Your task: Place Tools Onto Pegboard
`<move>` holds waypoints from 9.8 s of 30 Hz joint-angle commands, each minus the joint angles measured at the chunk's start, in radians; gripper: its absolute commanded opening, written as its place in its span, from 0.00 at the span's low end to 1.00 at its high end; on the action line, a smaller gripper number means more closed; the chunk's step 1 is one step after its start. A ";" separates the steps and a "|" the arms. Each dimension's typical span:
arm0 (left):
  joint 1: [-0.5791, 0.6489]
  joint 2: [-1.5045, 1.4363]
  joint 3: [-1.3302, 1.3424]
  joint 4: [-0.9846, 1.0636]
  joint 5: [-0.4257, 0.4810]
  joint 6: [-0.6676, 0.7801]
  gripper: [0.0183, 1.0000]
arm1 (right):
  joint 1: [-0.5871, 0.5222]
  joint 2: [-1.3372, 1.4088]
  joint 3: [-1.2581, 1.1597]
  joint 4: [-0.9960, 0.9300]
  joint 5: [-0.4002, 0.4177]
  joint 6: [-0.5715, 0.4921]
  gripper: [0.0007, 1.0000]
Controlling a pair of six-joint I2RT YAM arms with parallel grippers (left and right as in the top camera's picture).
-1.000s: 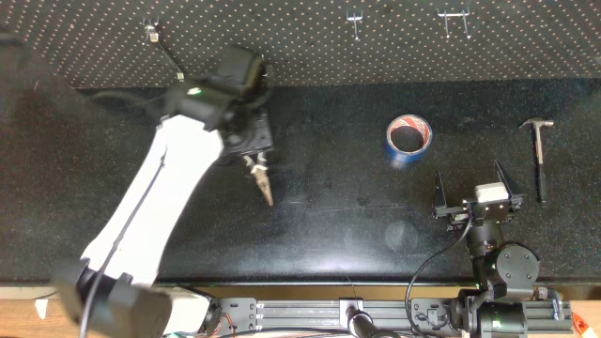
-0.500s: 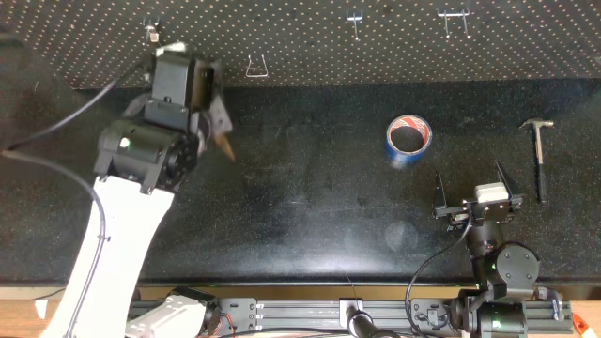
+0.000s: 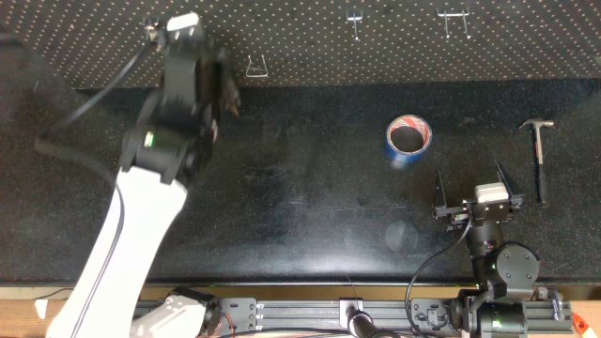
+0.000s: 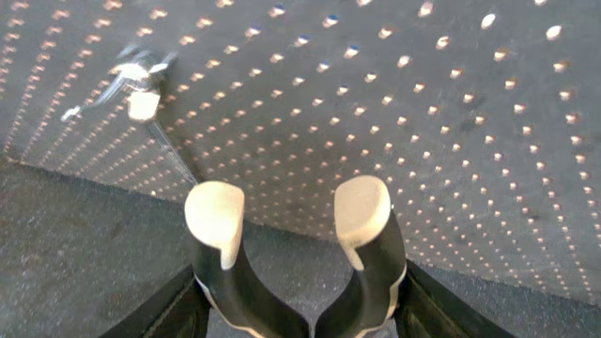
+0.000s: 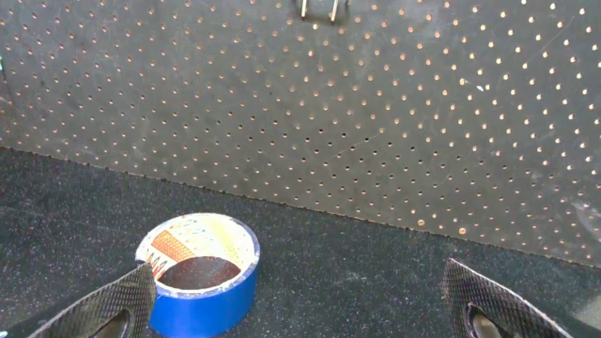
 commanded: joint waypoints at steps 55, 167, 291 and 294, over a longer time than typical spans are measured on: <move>0.002 0.371 -0.333 1.056 0.106 0.252 0.01 | -0.005 -0.010 -0.002 -0.007 0.008 -0.006 1.00; 0.311 -1.307 -1.272 0.612 0.308 0.184 1.00 | -0.005 -0.010 -0.002 -0.007 0.008 -0.006 1.00; 0.244 -1.315 -1.272 0.535 0.330 0.413 1.00 | 0.370 1.656 1.162 -0.596 0.061 0.435 0.99; 0.244 -1.315 -1.272 0.535 0.330 0.413 1.00 | 0.374 1.696 1.185 -0.644 0.061 0.441 0.99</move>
